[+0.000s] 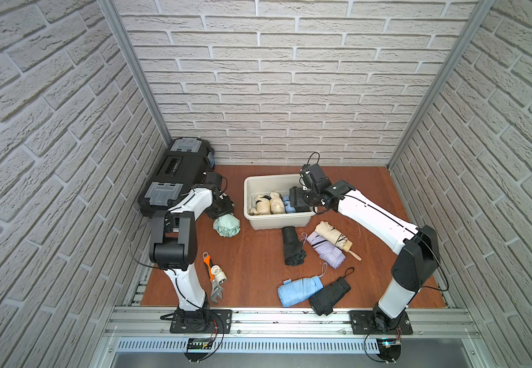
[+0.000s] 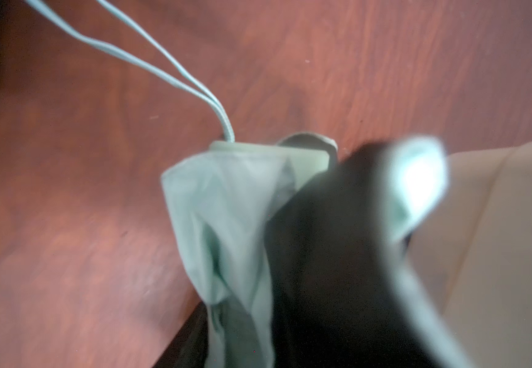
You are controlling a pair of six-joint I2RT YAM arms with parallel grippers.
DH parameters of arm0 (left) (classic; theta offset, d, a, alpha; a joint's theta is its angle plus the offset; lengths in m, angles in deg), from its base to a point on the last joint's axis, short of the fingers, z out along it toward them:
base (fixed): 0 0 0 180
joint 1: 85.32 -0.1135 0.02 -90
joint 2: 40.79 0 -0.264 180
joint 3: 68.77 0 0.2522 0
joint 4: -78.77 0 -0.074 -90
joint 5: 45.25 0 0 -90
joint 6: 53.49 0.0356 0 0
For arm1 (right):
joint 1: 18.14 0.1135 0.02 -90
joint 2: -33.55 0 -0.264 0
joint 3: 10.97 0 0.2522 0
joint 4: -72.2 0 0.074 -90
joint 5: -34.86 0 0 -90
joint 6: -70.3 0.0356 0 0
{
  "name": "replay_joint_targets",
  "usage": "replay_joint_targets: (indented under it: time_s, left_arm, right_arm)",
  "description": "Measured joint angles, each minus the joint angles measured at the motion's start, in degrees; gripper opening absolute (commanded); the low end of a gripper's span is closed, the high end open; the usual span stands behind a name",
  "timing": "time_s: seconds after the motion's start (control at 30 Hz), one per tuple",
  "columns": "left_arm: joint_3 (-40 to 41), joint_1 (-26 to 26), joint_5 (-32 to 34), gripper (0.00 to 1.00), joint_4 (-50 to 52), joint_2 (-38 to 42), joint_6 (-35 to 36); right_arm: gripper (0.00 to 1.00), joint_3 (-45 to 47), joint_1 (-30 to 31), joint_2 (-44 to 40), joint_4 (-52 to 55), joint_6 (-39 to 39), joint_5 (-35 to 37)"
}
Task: Put the umbrella into the storage box
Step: Pick up the umbrella from the center of the board.
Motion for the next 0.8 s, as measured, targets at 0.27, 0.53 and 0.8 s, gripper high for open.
replay_joint_targets:
  time_s: [0.27, 0.53, 0.8]
  left_arm:
    - [1.1, -0.4, 2.1, 0.5, -0.2, 13.6, -5.3]
    - [1.1, -0.4, 2.4, 0.79, -0.3, 14.3, -6.3]
    - [1.1, -0.4, 5.4, 0.98, -0.2, 8.7, -8.9]
  right_arm:
    - [0.89, 2.4, 0.0, -2.0, -0.4, -0.1, -1.2]
    - [0.89, 3.6, 0.0, -3.4, -0.7, -0.9, -2.5]
    - [0.89, 3.9, 0.0, -3.8, -0.9, -1.5, -3.1]
